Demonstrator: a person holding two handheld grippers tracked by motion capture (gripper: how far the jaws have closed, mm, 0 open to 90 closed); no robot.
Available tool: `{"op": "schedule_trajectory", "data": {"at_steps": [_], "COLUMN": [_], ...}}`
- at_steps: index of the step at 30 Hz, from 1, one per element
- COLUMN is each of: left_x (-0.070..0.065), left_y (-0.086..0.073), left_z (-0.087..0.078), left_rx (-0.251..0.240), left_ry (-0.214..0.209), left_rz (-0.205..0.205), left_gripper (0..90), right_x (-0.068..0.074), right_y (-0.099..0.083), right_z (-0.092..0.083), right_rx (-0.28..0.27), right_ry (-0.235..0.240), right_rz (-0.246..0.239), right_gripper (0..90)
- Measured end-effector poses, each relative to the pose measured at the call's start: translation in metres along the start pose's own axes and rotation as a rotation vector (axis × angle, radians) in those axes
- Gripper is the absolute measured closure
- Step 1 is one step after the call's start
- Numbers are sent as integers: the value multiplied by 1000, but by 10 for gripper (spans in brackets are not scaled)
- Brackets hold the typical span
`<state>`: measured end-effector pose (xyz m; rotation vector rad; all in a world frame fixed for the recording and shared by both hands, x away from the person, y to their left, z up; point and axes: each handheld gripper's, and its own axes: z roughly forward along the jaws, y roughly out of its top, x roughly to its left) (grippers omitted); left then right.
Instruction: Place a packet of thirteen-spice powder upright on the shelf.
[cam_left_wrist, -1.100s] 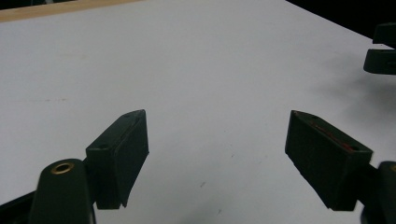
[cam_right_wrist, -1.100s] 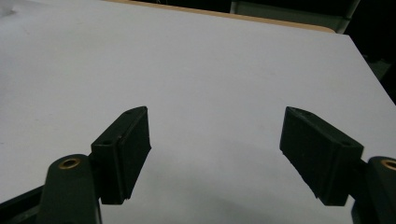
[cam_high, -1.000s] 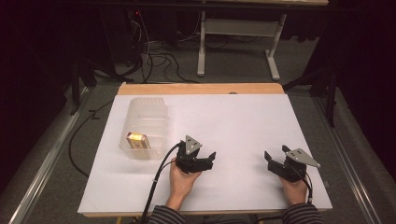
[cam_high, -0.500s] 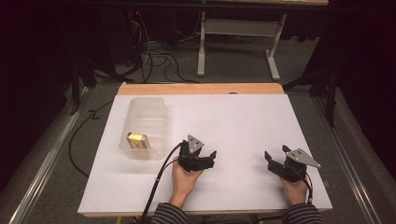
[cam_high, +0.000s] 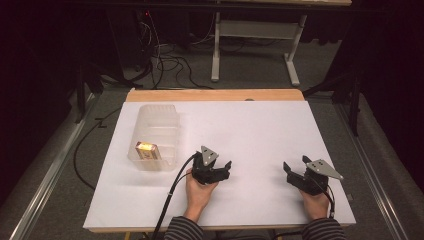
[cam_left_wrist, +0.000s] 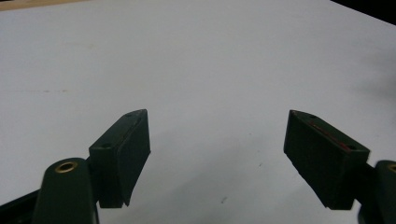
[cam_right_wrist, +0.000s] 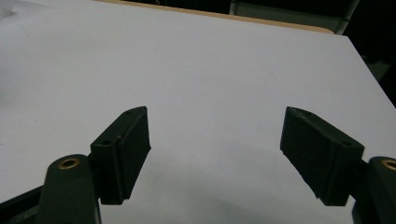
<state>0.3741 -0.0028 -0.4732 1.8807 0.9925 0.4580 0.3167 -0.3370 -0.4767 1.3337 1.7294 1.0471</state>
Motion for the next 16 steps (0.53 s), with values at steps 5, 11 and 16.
{"op": "schedule_trajectory", "data": {"at_steps": [5,11,16], "left_x": [-2,-1,-4], "left_y": [-4,-9,-9], "left_z": [1,0,0], "left_rx": [-22,-40,-45], "left_ry": [21,31,43], "left_rz": [13,-7,25], "left_gripper": [248,257,260], "right_x": [0,1,1], "right_y": [0,0,0], "right_z": [0,1,1], "right_rx": [6,10,15], "right_ry": [1,1,0], "right_rz": [1,3,-4], "right_gripper": [245,246,246]}}
